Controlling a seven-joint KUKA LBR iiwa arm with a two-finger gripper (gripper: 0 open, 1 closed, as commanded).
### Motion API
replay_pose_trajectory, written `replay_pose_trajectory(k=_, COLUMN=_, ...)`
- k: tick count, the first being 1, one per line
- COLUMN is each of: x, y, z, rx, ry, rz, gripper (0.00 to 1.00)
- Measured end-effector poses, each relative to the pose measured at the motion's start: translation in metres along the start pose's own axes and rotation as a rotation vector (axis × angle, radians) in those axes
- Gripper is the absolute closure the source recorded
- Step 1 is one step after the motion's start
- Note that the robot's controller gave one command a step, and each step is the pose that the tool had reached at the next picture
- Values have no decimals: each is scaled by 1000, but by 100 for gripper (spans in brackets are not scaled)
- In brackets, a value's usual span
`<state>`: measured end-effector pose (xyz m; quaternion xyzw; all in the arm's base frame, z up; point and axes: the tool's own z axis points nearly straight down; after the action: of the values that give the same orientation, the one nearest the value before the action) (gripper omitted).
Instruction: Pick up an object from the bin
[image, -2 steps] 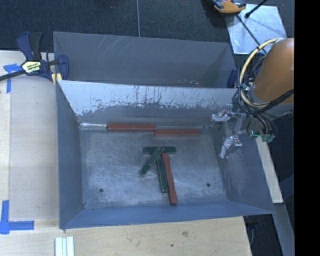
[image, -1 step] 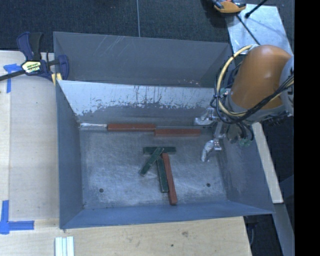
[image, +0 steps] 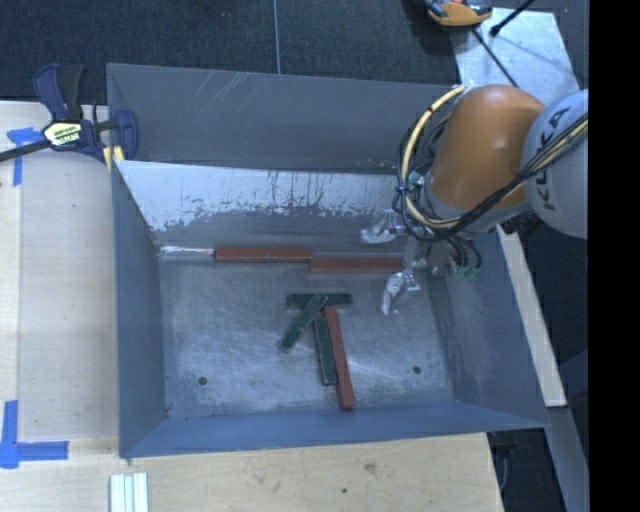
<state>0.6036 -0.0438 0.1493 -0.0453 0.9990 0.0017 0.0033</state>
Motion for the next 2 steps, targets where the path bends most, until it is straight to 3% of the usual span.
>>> replay_pose_trajectory(k=1, x=-20, y=10, z=52, rx=5, ry=-1, rz=70, gripper=100)
replay_pose_trajectory(k=2, x=-11, y=10, z=57, rx=3, ry=43, rz=68, gripper=0)
